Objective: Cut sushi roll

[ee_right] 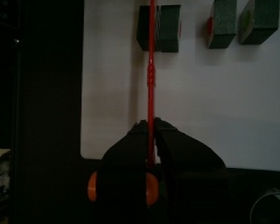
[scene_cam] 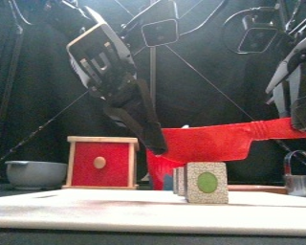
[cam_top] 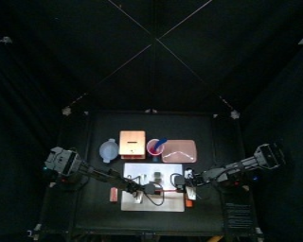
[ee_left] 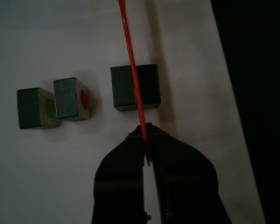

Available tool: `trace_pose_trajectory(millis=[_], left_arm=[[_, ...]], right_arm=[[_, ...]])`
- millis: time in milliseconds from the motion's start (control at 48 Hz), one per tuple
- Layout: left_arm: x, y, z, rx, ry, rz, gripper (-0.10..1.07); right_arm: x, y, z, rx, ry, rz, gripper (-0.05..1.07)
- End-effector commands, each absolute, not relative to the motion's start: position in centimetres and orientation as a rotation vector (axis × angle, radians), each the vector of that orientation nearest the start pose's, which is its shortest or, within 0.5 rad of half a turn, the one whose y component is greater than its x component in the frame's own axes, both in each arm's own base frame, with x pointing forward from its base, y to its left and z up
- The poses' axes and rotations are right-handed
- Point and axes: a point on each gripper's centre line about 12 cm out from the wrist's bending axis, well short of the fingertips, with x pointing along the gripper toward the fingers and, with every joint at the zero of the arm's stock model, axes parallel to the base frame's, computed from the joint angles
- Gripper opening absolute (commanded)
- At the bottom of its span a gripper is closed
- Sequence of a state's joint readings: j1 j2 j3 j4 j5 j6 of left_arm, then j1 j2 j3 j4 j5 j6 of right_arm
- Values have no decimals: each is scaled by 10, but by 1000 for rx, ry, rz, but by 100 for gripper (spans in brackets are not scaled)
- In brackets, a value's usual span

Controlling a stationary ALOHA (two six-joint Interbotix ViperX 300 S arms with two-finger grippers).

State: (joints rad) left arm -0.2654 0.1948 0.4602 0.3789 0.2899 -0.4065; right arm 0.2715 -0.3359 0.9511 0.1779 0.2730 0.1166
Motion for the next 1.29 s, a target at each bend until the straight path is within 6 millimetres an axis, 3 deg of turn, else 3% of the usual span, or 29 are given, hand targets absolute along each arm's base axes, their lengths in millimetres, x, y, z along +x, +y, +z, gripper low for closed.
trace_pose_trajectory(millis=[0,792,1083,1271], left_arm=[[416,-98,137,146,906,-126,35],[422,-91,145,181,902,-108,35],[420,-88,138,205,933,-99,35],[420,-86,147,214,924,-90,35]], right_arm=[[269,82,173,164,894,178,29],[273,81,174,168,893,172,29],[273,81,168,168,913,168,29],[275,82,172,166,901,173,29]])
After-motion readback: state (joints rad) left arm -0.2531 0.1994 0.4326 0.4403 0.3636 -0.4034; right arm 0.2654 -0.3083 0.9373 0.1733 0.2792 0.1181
